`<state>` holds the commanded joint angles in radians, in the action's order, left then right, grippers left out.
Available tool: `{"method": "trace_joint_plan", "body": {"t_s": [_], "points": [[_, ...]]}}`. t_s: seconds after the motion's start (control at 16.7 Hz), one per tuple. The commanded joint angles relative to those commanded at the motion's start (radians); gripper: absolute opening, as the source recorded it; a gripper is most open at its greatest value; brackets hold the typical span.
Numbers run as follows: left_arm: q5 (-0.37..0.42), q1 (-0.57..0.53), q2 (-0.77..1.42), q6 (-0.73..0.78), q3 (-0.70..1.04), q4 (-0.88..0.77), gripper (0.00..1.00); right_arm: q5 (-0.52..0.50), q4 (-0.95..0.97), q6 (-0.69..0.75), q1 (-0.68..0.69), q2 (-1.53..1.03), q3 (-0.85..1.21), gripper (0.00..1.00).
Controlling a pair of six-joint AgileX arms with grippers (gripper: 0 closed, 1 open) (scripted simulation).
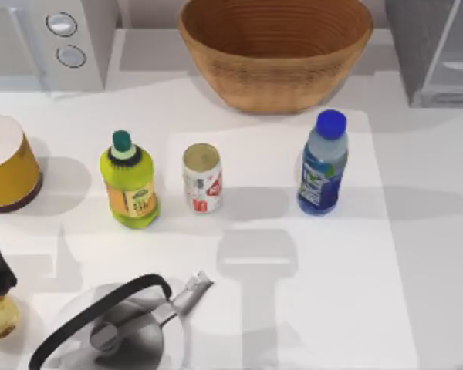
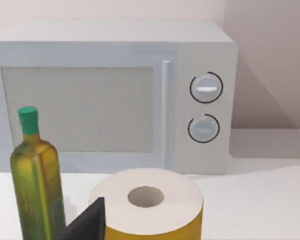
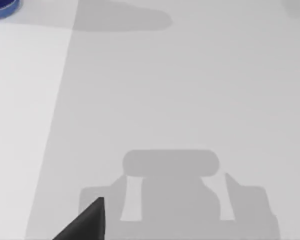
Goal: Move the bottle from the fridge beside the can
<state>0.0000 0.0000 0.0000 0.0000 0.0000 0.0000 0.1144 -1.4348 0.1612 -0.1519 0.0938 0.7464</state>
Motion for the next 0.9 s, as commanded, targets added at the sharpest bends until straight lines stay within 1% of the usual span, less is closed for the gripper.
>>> {"method": "trace_joint_plan", "body": {"t_s": [0.12,0.3,0.54,0.72,0.9], "points": [[0.000,0.000,0.000,0.000,0.000,0.000,1.00,0.088,0.014,0.131,-0.132,-0.124,0.059,1.00],[0.000,0.000,0.000,0.000,0.000,0.000,1.00,0.240,0.031,0.405,-0.377,-0.386,0.156,1.00],[0.000,0.000,0.000,0.000,0.000,0.000,1.00,0.443,0.040,0.889,-0.758,-0.849,0.288,1.00],[0.000,0.000,0.000,0.000,0.000,0.000,1.00,0.577,0.032,1.247,-1.059,-1.202,0.380,1.00],[0.000,0.000,0.000,0.000,0.000,0.000,1.00,0.687,0.015,1.529,-1.331,-1.506,0.461,1.00]]}}
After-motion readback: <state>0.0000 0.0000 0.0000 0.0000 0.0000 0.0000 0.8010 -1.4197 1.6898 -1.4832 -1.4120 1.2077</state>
